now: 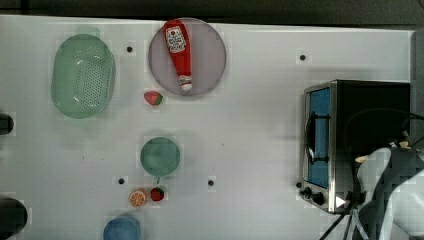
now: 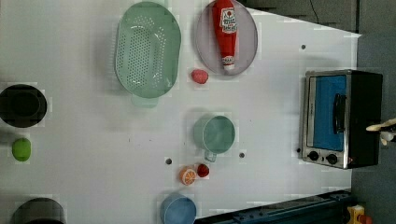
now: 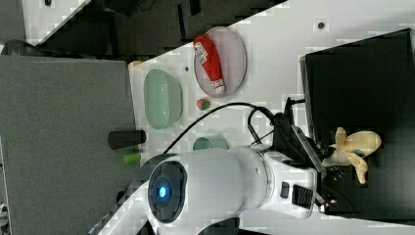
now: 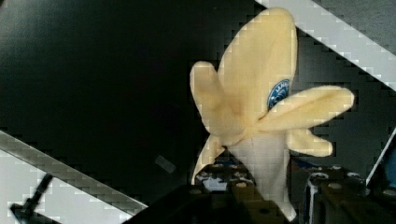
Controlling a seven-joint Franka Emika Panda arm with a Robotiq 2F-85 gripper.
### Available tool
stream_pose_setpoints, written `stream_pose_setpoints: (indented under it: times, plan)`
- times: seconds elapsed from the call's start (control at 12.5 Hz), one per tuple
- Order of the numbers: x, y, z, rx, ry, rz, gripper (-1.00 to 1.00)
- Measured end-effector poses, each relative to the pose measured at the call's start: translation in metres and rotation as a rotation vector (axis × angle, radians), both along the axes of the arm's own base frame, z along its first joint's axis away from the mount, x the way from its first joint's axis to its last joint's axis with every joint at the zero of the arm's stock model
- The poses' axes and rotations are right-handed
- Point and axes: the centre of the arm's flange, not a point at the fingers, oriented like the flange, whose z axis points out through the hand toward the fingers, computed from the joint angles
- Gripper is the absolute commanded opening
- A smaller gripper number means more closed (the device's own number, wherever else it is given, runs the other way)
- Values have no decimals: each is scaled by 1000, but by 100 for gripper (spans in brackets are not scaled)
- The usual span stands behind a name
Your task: Pick banana from table and place on oven.
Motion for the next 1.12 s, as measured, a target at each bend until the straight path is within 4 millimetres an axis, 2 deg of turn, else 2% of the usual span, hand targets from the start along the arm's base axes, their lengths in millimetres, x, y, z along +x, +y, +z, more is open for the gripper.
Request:
stream_pose_setpoints:
  times: [0.16,0.24,0.4,0.72,0.8,0.96,1.12]
  plan:
    - [15,5,-13,-13,26,51,-49]
    - [20,10,-20,-12,41,64,-43]
    - [26,18,-22,-8,42,94,-1]
    - [35,31,-13,-1,47,130,89]
    - [37,31,-11,0,39,129,100]
    - [43,39,-10,17,30,137,100]
    - [50,61,-7,57,73,174,100]
